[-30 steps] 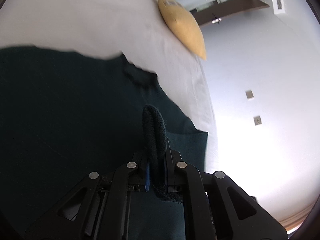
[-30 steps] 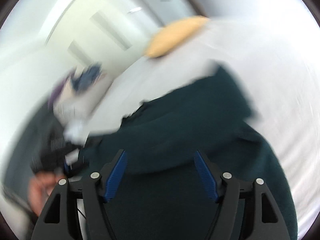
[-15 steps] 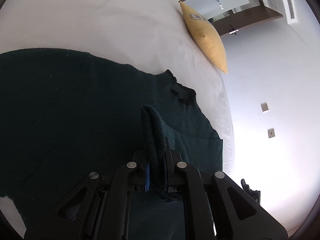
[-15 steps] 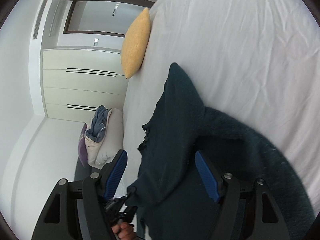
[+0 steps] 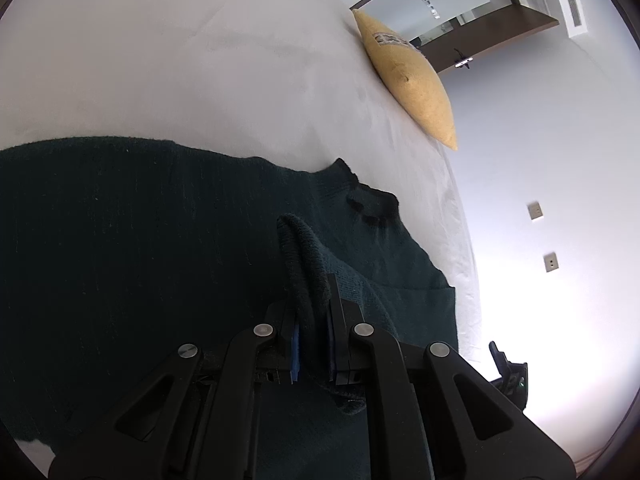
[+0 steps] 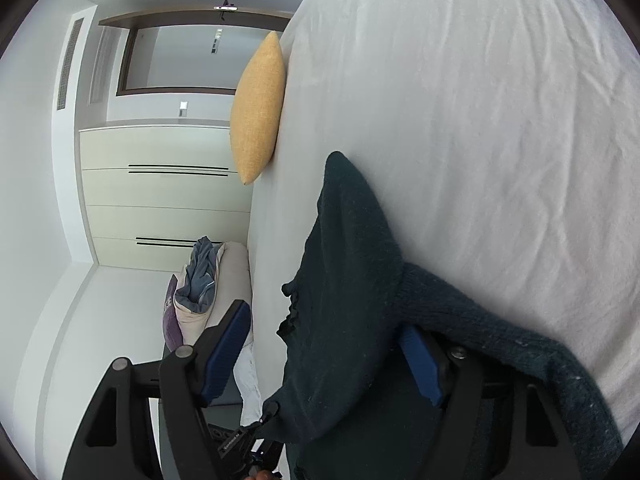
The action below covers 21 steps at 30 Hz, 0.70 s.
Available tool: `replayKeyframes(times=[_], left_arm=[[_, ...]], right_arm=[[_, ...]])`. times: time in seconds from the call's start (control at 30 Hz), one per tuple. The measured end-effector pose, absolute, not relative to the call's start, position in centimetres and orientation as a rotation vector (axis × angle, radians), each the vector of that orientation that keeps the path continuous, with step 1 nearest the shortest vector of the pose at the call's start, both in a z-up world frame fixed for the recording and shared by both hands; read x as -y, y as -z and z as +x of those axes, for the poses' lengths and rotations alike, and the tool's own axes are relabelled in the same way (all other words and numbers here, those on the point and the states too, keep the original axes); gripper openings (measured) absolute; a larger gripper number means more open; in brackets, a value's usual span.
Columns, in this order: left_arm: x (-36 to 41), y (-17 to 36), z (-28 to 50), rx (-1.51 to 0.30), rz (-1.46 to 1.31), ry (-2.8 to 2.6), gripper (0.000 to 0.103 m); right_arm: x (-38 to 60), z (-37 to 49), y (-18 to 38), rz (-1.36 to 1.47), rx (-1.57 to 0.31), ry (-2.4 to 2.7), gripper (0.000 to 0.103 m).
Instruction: Fold small clothes
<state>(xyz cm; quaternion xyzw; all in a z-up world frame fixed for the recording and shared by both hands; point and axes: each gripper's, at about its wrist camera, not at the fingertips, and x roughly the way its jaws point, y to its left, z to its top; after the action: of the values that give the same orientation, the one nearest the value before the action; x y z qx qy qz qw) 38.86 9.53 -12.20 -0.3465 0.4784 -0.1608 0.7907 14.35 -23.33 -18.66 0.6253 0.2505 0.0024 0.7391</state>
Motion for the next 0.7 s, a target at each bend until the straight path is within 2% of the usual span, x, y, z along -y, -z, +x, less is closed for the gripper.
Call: replayKeyframes(times=[0.53, 0.7], left_arm=[[-10.0, 14.3, 39.8, -1.016, -0.614, 0.323, 0.009], [-10.9, 15.6, 39.2, -1.043, -0.673, 0.345, 0.012]], right_arm=[[23.2, 13.8, 18.8, 1.323, -0.597, 0.001, 0.069], [24.6, 12.6, 19.1, 1.385, -0.541, 0.019, 0.068]])
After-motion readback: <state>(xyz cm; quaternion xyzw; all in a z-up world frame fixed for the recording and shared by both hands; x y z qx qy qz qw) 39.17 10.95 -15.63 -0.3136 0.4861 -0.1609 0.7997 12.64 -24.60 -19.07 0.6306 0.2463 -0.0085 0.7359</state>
